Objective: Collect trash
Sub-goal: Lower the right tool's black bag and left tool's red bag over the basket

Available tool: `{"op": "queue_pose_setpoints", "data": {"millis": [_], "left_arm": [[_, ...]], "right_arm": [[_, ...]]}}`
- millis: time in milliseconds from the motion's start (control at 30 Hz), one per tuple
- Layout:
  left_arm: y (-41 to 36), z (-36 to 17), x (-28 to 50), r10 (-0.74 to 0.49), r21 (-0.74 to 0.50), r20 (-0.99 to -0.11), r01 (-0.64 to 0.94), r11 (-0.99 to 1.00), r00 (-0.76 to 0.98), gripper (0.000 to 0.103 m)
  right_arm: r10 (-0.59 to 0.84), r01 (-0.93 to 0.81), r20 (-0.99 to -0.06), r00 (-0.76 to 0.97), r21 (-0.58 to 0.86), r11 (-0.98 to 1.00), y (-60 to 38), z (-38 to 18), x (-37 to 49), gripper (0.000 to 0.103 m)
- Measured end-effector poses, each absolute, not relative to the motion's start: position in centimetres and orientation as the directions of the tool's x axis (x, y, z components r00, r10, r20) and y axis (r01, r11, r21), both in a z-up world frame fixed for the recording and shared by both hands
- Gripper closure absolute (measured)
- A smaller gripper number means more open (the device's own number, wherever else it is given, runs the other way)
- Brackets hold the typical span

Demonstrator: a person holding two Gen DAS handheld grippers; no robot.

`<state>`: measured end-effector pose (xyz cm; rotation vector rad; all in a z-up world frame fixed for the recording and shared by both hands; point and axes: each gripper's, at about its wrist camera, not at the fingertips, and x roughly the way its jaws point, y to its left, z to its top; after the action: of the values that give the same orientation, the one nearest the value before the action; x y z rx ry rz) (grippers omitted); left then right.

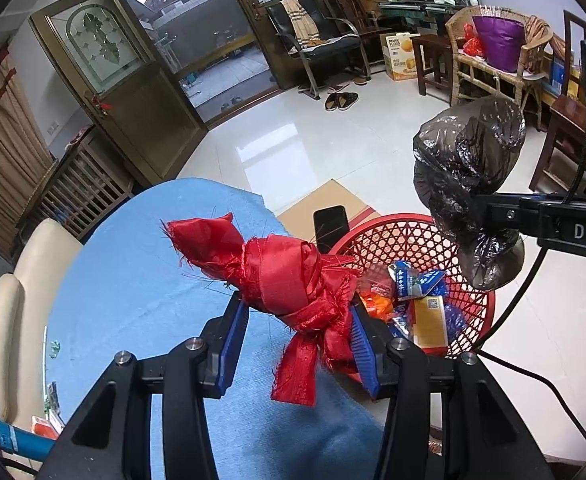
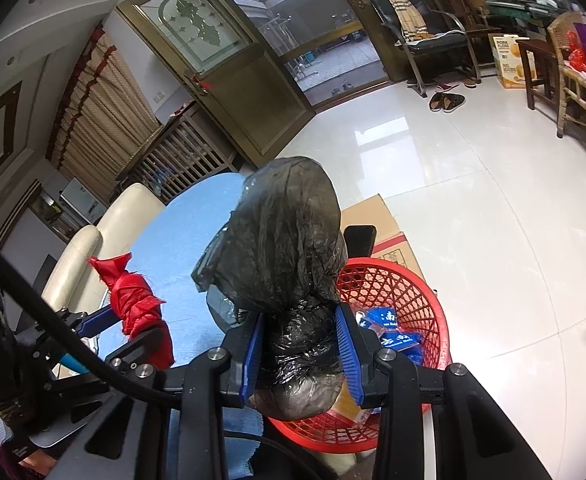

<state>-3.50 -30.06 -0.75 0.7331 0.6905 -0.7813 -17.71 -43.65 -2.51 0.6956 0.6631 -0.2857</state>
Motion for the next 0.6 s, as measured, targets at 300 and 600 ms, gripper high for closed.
{"op": "queue_pose_setpoints", "data": {"millis": [300,600], "left_arm": [[-30.2,-1.4,-3.4,-0.411,0.252,-0.772,0.828,0.500,0.484,0.052],[-30.3,-2.4,-3.0,-0.429,0.214,-0.782,0.841,0.496,0.452,0.052]], "right_arm": [[-0.041,0.471,-0.660,0.750,0.490,0.734,-43.6,-2.8,-17.7,0.064],[-0.053,0.496,-0.679,0.732,0.478,0.725,-43.4,-3.2,-17.5,0.064]]}}
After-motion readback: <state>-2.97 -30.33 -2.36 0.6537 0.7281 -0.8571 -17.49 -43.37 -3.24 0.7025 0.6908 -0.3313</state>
